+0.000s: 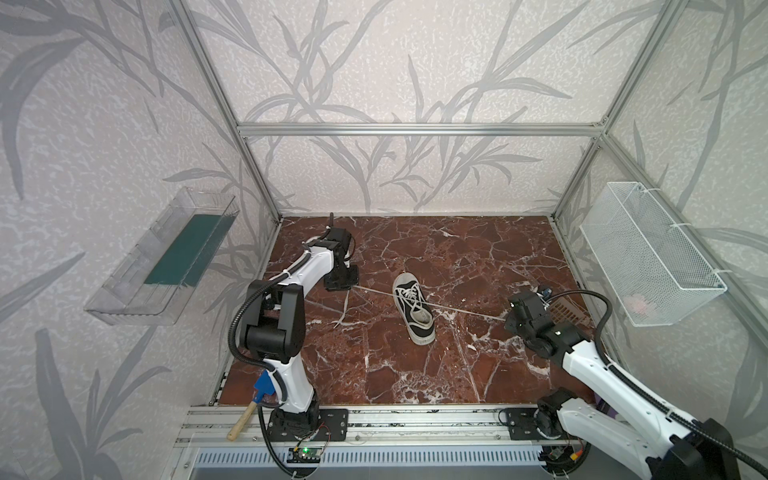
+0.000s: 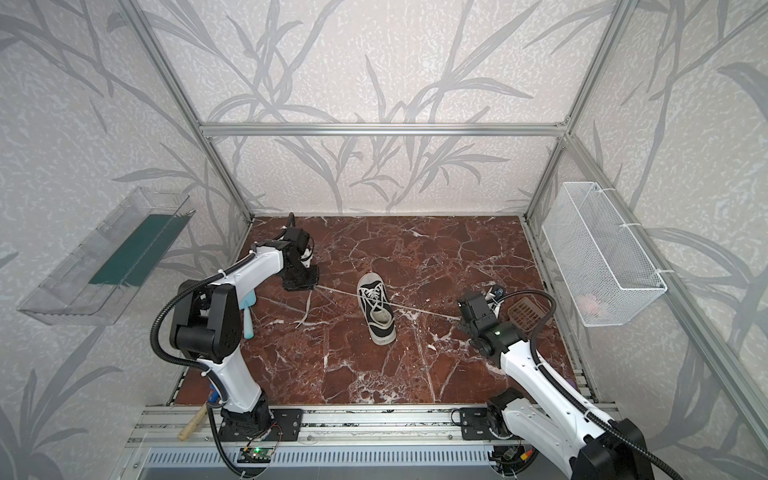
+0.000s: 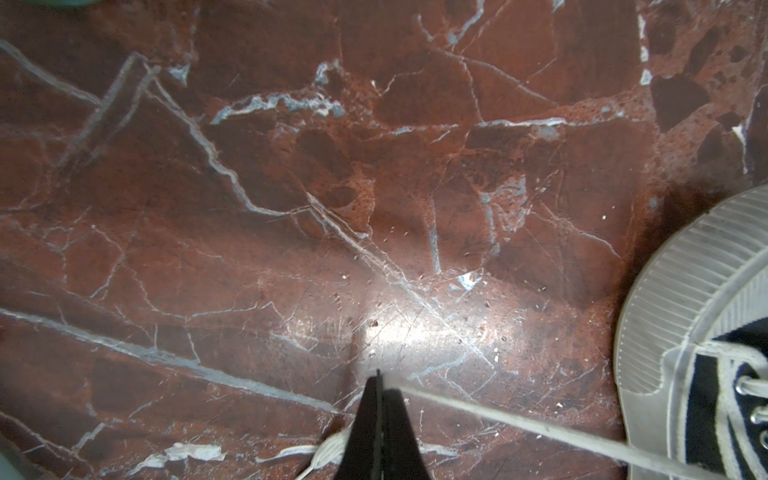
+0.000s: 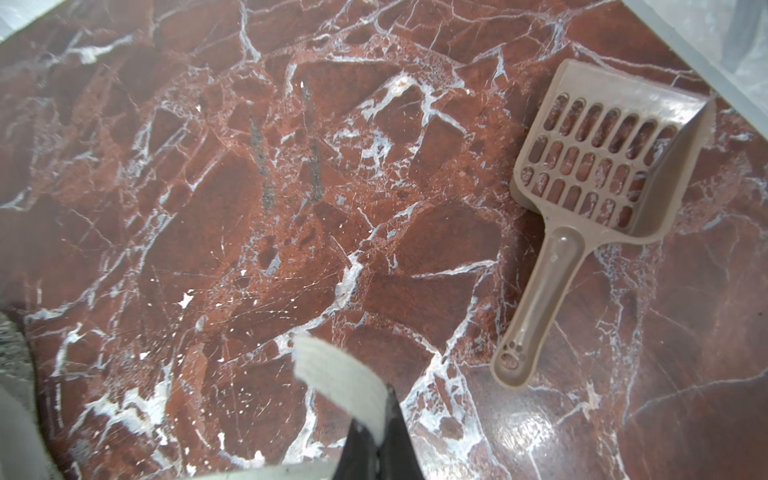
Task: Tie the shoes
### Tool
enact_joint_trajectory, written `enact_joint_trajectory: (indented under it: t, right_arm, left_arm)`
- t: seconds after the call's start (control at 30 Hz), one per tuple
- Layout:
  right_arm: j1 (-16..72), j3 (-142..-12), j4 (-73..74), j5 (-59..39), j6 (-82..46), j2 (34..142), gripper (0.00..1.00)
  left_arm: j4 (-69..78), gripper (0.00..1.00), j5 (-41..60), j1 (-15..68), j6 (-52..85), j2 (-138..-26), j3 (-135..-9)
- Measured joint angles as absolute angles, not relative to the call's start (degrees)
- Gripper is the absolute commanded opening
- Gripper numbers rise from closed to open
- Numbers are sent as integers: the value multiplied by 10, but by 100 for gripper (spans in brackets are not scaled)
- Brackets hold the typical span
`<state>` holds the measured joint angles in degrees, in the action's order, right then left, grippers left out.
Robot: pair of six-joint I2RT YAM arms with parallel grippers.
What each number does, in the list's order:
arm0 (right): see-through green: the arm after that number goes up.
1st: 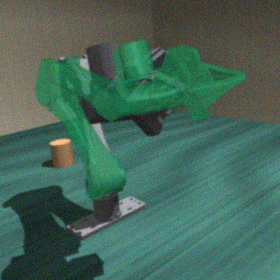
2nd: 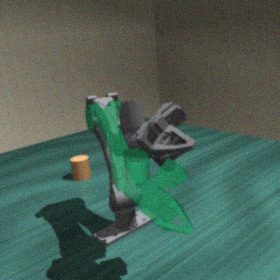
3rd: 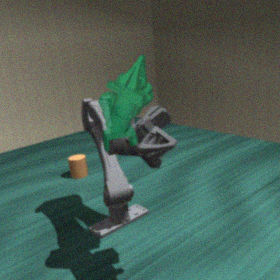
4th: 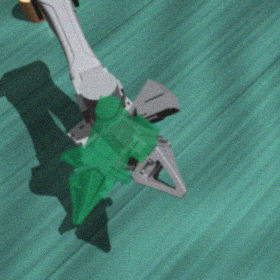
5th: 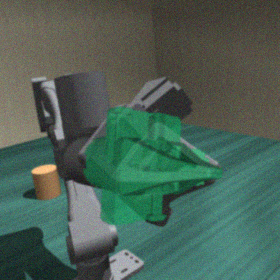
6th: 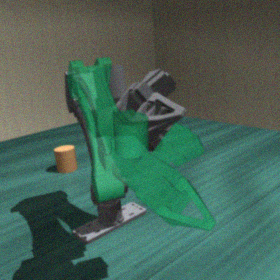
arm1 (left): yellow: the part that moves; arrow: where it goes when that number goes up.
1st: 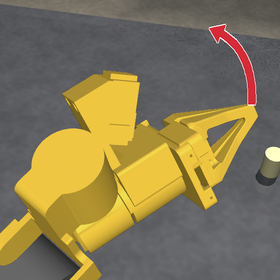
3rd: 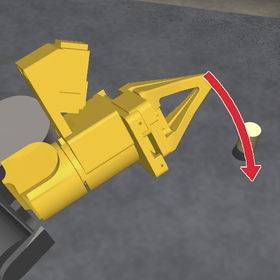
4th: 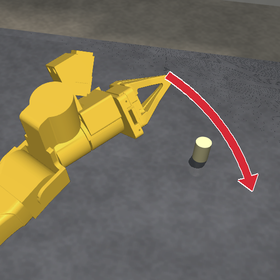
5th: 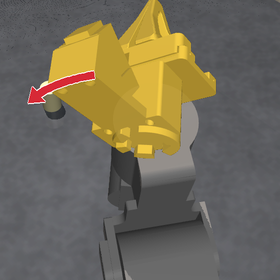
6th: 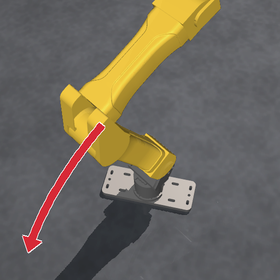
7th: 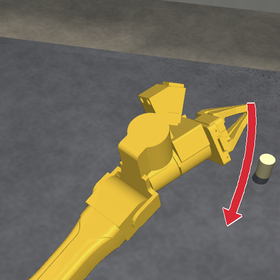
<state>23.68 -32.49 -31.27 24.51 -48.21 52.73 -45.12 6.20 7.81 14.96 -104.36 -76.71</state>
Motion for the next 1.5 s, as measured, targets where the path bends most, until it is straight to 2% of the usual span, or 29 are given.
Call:
enact_joint_trajectory:
  t: [0.2, 0.53, 0.77, 1.0, 1.5]
  right_arm:
    - [236, -317, -315, 216, -487, 522, 0]
    - [238, -305, -305, 174, -499, 520, 0]
    - [254, -305, -320, 183, -529, 497, 0]
    - [256, -304, -357, 222, -549, 422, 0]
    - [255, -279, -363, 256, -572, 419, 0]
  left_arm:
    - [-467, 0, 59, 77, 139, -1057, -809]
    - [-524, 0, 60, 76, 115, -1147, -966]
    - [-550, 0, 90, 76, 111, -1199, -1057]
    - [-566, 0, 115, 90, 112, -1237, -1097]
    - [-585, 0, 122, 95, 111, -1243, -1106]
